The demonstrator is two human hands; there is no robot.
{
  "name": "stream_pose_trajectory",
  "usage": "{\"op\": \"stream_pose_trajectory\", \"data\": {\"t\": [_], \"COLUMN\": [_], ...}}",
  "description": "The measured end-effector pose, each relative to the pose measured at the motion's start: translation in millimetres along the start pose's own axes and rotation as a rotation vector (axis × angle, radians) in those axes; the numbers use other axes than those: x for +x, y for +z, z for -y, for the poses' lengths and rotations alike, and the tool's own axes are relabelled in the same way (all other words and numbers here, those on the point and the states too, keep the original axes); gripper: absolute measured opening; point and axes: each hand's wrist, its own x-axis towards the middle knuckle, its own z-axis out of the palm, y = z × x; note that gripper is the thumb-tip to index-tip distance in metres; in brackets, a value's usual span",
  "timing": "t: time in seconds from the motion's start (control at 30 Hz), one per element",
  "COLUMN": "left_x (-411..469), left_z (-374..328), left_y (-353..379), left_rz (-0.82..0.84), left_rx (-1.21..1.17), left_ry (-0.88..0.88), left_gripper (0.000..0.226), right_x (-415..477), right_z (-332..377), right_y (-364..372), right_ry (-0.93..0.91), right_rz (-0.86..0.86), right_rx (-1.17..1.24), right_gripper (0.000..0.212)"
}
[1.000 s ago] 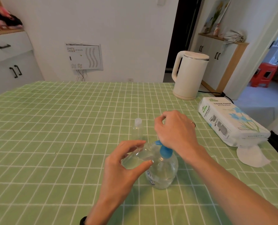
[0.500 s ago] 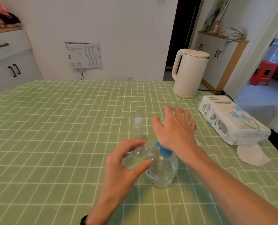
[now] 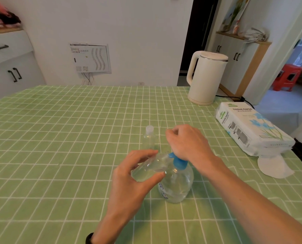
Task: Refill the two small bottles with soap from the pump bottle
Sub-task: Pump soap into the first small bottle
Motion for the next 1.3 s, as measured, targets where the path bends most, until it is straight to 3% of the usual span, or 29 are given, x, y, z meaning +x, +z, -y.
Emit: {"op": "stream_pose_trajectory", "data": {"t": [0.2, 0.37, 0.53, 0.8, 1.3], "left_x": [-1.3, 1.8, 1.9, 0.2, 0.4], "left_z": [-0.4, -5.8, -3.5, 2.6, -2.1], "left_y": [0.4, -1.5, -0.1, 3.7, -1.2], "left_rz": [-0.006, -0.019, -0.015, 0.006, -0.007], "left_rx": [-0.01, -0.023, -0.025, -0.002, -0.012], "left_ry": [-0.013, 0.002, 0.014, 0.019, 0.01], "left_gripper": [0.046, 0.046, 0.046, 0.05, 0.045], "right_x": [-4.6, 2.8, 2.5, 3.1, 7.0], "right_z": [2.0, 8.4, 4.5, -4.1, -4.0], "right_y": [-4.2, -26.4, -13.5, 2.1, -2.0], "right_ry": [-0.055, -0.068, -0.022, 0.041, 0.062], "right_rz": [-0.037, 0.068, 0.189, 0.315, 0.292], "right_rx": [0.038, 0.207, 0.109, 0.181, 0.174], "right_gripper": [0.043, 0.052, 0.059, 0.062, 0.056]}}
